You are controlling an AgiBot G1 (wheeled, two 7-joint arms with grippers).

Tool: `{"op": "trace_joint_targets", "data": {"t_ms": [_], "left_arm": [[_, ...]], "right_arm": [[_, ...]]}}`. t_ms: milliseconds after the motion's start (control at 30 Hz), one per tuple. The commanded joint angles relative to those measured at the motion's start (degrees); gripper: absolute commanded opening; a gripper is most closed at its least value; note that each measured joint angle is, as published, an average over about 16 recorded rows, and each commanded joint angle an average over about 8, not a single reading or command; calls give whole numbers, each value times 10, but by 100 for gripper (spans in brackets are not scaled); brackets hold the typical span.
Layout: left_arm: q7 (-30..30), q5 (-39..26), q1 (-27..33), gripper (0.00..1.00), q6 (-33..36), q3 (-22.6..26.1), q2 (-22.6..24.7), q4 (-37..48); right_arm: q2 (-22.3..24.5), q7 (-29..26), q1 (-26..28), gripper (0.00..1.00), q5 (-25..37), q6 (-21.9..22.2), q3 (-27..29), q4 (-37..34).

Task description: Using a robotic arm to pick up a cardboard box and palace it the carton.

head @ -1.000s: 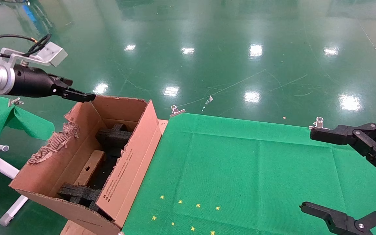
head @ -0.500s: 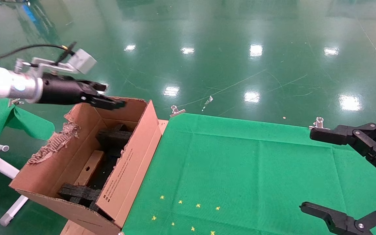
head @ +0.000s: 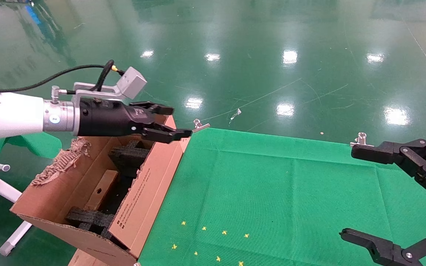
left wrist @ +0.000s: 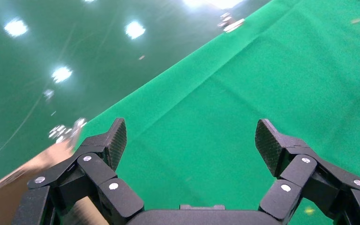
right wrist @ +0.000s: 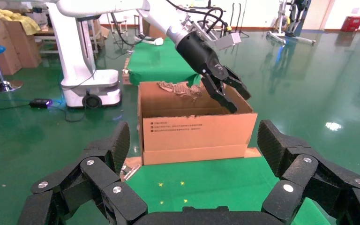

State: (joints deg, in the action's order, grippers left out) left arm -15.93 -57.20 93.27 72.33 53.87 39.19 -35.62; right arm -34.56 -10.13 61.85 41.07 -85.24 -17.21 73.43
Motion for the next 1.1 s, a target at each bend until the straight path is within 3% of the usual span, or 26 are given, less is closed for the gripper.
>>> {"op": "trace_joint_targets", "data": {"t_ms": [33, 133, 333, 400, 1100], "left_arm": [[3, 9, -18, 100, 8, -22, -2, -22], [7, 22, -45, 100, 19, -54, -6, -54], [16, 48, -100, 100, 42, -119, -13, -119], [19, 57, -118, 100, 50, -140, -15, -141], [50, 147, -304, 100, 128, -363, -40, -364]], "right_arm": [[0, 0, 0, 100, 0, 0, 0, 0], [0, 0, 0, 94, 0, 0, 0, 0], [0, 0, 0, 64, 0, 0, 0, 0], [0, 0, 0, 59, 0, 0, 0, 0], [0, 0, 0, 59, -1, 0, -1, 0]]}}
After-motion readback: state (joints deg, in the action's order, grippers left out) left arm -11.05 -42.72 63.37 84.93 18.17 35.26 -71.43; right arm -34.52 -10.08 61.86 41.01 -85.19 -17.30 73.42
